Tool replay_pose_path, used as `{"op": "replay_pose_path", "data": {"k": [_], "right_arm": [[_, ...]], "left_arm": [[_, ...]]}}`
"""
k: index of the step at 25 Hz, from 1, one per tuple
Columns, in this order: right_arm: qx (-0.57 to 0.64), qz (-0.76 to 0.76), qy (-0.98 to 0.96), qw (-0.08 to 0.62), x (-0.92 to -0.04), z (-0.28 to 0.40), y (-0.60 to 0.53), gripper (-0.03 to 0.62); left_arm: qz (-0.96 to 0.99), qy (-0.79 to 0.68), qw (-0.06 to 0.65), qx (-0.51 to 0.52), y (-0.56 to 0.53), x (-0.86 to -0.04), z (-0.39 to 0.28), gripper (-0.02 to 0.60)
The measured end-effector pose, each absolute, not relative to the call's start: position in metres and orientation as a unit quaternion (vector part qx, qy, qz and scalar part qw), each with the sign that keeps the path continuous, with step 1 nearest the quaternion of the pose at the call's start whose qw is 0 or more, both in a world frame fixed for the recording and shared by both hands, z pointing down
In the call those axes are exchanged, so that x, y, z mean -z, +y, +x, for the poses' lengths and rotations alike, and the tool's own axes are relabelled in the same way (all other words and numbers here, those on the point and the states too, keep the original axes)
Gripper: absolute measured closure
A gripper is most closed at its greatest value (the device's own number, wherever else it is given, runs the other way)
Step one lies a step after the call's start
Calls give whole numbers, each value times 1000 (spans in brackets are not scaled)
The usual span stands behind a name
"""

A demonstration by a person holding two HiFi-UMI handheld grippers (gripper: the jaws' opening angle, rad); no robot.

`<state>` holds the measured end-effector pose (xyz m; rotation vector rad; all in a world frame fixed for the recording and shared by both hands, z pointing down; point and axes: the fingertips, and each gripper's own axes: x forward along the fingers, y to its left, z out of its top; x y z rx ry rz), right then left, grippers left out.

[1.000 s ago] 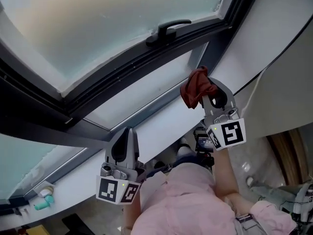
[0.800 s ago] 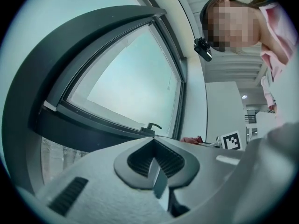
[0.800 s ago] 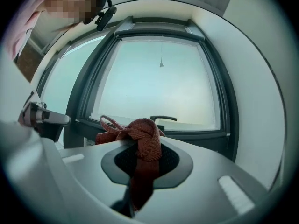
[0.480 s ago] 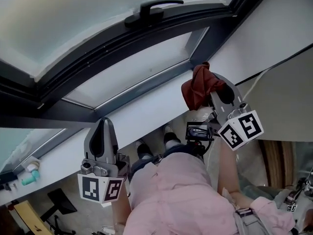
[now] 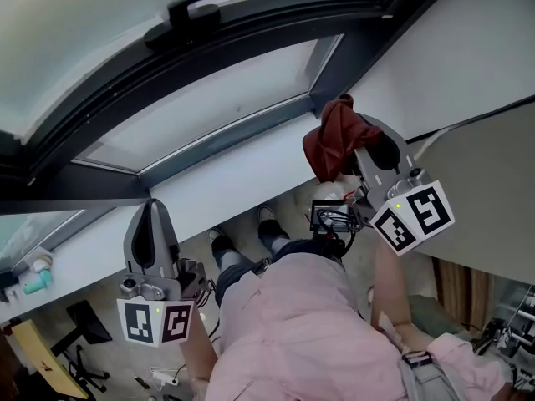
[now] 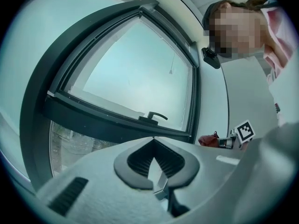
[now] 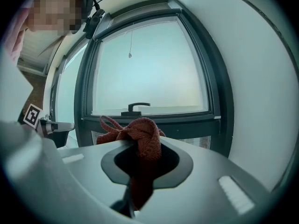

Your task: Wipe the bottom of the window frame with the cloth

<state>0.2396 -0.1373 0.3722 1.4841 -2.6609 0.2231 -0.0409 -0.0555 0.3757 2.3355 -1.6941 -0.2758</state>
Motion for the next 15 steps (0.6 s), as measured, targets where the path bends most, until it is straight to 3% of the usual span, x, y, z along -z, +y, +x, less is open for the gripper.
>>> {"op": "replay_pose_path", "data": {"k": [15], "right_arm": [[-95,494,-863,44,-387,284,-139,536]], "left_arm": [[781,-605,105,111,-53,-368,-18,580]]}}
